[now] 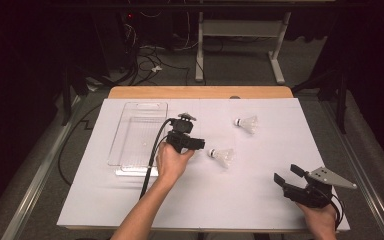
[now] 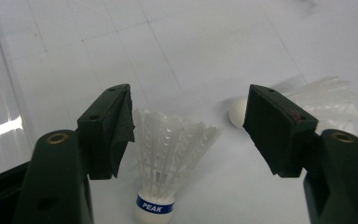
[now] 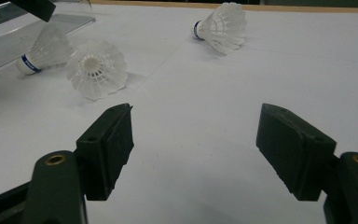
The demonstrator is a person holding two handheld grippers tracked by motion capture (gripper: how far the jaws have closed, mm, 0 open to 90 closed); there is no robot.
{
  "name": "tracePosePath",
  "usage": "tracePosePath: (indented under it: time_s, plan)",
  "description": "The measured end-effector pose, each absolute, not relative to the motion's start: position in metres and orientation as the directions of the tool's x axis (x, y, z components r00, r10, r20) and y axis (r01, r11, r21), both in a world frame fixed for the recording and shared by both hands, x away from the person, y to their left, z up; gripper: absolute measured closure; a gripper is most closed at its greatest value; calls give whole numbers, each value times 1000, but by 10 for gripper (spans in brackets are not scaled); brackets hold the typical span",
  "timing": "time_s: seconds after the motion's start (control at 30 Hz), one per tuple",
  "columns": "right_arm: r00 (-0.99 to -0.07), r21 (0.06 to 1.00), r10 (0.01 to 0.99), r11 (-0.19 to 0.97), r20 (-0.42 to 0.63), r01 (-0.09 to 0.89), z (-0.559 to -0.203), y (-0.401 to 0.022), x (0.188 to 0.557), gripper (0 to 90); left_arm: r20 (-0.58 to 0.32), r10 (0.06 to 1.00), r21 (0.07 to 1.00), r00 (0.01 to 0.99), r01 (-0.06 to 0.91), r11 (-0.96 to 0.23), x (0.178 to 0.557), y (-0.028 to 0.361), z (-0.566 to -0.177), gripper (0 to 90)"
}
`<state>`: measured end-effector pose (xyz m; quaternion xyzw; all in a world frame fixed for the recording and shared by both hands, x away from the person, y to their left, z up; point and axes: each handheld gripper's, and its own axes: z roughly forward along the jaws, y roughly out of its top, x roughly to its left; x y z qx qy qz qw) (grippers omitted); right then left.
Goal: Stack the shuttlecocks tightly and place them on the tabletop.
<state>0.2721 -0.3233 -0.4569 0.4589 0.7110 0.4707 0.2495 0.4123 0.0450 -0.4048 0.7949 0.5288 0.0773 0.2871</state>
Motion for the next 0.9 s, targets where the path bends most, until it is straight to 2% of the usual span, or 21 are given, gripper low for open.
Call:
tracePosePath:
  time_s: [0.33, 0.63, 0.9]
  plan:
    - [-455, 897, 887, 137, 78, 420, -457, -324, 273, 275, -188, 901, 491, 391, 832, -258, 423, 49, -410, 340]
    - [-459, 896, 885, 139, 78, 421, -457, -323, 273, 275, -180, 899, 450, 400, 846, -286, 427, 45, -417, 334]
    - [-463, 897, 883, 142, 77, 419, -457, -322, 274, 275, -160, 894, 434, 419, 843, -317, 425, 43, -419, 415]
